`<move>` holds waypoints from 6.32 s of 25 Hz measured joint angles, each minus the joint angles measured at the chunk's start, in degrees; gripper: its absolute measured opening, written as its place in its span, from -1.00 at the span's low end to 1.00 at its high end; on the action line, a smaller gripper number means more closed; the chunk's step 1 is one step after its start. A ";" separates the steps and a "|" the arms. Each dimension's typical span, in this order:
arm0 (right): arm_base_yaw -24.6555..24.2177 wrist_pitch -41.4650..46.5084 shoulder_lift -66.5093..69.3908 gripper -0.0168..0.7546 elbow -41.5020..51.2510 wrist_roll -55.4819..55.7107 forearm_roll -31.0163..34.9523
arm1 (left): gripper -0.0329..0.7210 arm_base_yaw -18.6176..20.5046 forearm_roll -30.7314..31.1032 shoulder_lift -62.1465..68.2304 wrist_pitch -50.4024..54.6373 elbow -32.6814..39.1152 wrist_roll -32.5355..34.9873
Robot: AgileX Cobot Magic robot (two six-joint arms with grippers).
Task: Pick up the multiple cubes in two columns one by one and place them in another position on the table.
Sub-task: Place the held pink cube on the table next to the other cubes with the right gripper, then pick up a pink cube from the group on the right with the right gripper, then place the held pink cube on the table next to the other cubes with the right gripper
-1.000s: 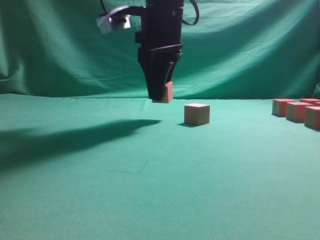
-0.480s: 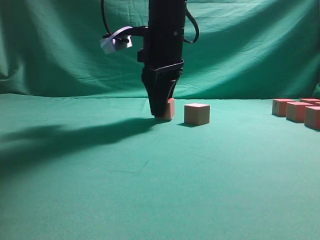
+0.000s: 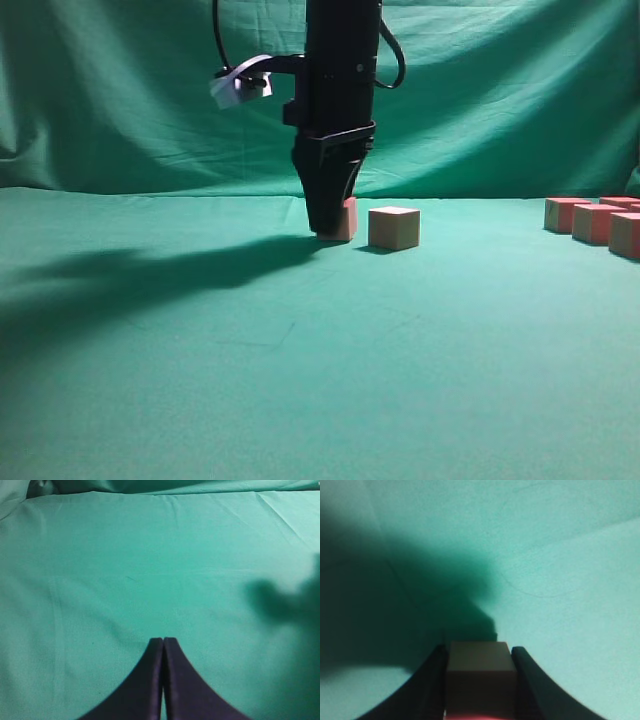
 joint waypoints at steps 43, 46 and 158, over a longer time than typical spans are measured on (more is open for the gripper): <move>-0.14 7.39 -42.15 0.44 7.91 39.84 -9.58 | -0.91 0.00 0.00 0.00 0.00 0.00 0.00; -1.47 7.61 -50.28 0.44 17.27 43.56 -9.97 | -0.91 0.00 0.00 0.00 0.00 0.00 0.00; 7.32 3.92 0.78 -0.27 -6.50 50.62 0.83 | -0.91 0.00 0.00 0.00 0.00 0.00 0.00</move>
